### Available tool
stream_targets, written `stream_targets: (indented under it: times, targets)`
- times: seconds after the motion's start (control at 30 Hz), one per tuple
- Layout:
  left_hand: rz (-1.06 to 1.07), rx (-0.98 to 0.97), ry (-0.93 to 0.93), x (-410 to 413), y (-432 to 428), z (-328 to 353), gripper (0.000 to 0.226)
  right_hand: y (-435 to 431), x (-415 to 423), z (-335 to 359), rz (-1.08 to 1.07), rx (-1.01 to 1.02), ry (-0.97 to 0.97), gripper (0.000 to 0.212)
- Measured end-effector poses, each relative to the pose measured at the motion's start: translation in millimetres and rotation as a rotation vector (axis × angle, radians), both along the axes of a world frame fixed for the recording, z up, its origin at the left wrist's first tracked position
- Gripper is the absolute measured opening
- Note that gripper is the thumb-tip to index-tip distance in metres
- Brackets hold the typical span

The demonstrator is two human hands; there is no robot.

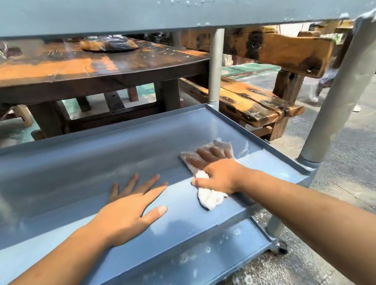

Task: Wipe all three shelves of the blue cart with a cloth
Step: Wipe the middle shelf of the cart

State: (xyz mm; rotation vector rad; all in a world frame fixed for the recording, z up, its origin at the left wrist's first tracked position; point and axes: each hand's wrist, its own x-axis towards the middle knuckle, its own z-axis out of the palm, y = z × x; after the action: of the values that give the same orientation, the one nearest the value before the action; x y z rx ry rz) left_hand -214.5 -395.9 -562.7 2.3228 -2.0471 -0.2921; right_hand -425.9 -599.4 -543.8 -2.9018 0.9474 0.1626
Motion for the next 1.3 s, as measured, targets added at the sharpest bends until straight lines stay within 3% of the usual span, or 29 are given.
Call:
stream_targets:
  times: [0.33,0.6,0.9,1.3]
  targets:
    - [-0.006,-0.021,0.020,4.5,-6.0,-2.5,0.059,-71.0,50.9,3.3,-0.488,-0.017,-0.004,0.091]
    - [0.010,0.018,0.011,1.7,-6.4,4.0,0.058,-56.2,9.8,21.5,-0.730,-0.033,0.180,0.121]
    - [0.023,0.022,0.005,1.9,-5.3,5.7,0.058,-15.5,-43.9,25.9,-0.573,-0.159,0.418,0.099]
    - [0.040,0.025,-0.003,1.2,-7.3,6.7,0.057,34.2,-87.5,37.7,-0.543,-0.321,0.373,0.062]
